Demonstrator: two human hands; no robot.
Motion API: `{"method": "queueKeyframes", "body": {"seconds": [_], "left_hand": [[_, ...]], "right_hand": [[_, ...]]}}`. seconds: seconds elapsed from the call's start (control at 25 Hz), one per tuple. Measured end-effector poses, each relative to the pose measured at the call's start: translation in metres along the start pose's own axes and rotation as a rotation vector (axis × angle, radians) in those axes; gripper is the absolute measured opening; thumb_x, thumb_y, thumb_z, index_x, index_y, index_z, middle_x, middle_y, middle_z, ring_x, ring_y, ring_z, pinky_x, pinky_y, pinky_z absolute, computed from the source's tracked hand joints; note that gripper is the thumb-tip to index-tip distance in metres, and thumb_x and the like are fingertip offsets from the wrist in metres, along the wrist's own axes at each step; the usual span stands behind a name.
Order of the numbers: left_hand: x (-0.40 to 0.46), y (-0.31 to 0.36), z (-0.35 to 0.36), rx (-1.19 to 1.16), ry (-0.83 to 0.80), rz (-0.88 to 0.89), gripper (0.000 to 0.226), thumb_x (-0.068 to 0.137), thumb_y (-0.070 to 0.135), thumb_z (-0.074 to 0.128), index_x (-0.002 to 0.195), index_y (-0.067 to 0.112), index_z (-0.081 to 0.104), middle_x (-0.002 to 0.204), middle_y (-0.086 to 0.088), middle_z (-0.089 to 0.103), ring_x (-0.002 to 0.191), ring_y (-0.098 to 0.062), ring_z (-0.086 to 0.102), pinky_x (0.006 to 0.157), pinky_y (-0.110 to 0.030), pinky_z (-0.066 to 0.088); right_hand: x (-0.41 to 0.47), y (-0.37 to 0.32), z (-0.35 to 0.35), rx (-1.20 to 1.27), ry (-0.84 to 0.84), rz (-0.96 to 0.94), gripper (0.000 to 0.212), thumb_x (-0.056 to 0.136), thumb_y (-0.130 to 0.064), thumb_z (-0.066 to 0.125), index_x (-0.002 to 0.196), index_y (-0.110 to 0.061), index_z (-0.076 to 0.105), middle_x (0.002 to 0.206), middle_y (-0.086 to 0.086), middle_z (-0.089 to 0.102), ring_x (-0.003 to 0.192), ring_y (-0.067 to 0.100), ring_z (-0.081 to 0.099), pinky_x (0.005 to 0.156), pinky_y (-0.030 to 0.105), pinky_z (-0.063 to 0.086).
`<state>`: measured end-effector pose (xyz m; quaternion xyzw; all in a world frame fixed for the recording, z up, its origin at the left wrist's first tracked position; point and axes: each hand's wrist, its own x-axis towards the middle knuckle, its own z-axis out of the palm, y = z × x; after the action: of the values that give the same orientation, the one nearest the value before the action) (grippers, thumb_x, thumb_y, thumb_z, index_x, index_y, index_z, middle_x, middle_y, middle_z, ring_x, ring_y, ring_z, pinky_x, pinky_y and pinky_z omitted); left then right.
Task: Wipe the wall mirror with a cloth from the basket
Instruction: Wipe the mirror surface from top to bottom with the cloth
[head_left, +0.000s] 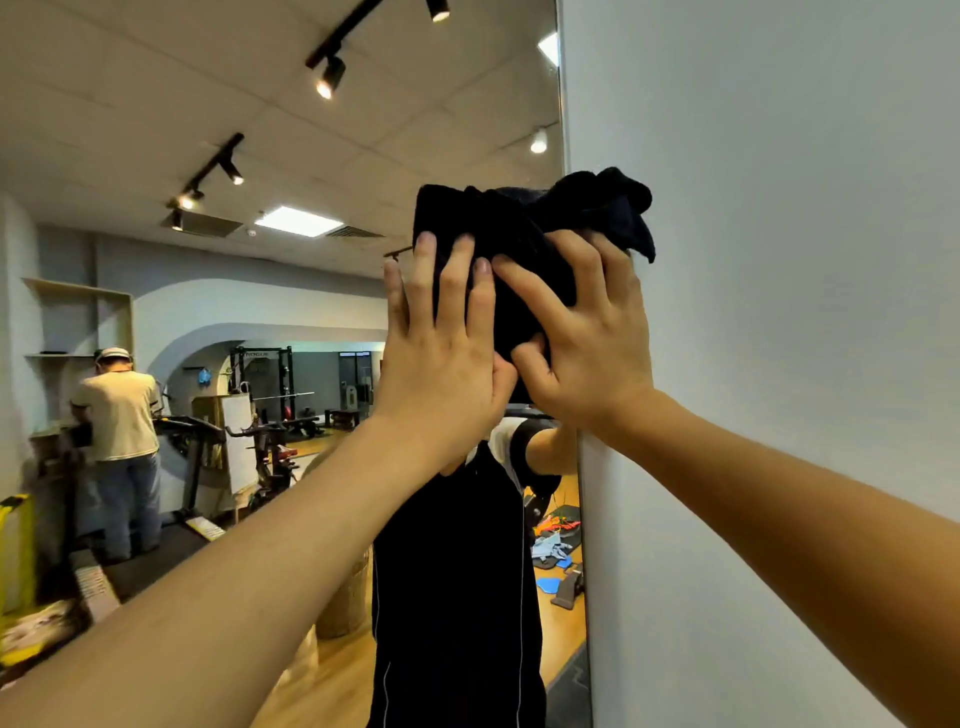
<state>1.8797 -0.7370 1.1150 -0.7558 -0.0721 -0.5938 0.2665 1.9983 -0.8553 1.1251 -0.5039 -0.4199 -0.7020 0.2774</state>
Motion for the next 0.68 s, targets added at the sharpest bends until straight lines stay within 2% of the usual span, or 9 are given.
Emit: {"method": "queueKeyframes", "body": {"seconds": [0.32,0.44,0.68], "left_hand": [[-0.029,-0.012,-0.007,0.149,-0.098,0.02,0.074,0.09,0.041,0.032,0.154,0.004,0.024,0.162,-0.02,0.019,0.152,-0.044,0.012,0.121,-0.066,0.012],[-0.033,-0.016,-0.01,0.184,-0.14,0.011,0.078,0.09,0.044,0.038,0.155,0.005,0.02,0.163,-0.02,0.016,0.152,-0.044,0.011,0.121,-0.066,0.011],[-0.042,-0.042,-0.018,0.219,-0.143,0.019,0.079,0.089,0.045,0.048,0.153,0.004,0.026,0.162,-0.021,0.019,0.151,-0.045,0.014,0.121,-0.065,0.012]], "right_hand": [[-0.015,-0.026,0.002,-0.079,-0.029,0.018,0.061,0.079,-0.035,0.057,0.14,-0.028,0.063,0.143,0.016,0.054,0.135,0.047,0.043,0.109,0.062,0.036],[-0.015,-0.034,0.004,-0.109,-0.051,0.026,0.063,0.08,-0.035,0.057,0.142,-0.03,0.059,0.147,0.015,0.051,0.138,0.047,0.04,0.112,0.062,0.033],[-0.009,-0.056,0.011,-0.123,-0.086,-0.002,0.063,0.082,-0.037,0.054,0.144,-0.029,0.057,0.15,0.014,0.049,0.139,0.048,0.04,0.115,0.062,0.029]]}}
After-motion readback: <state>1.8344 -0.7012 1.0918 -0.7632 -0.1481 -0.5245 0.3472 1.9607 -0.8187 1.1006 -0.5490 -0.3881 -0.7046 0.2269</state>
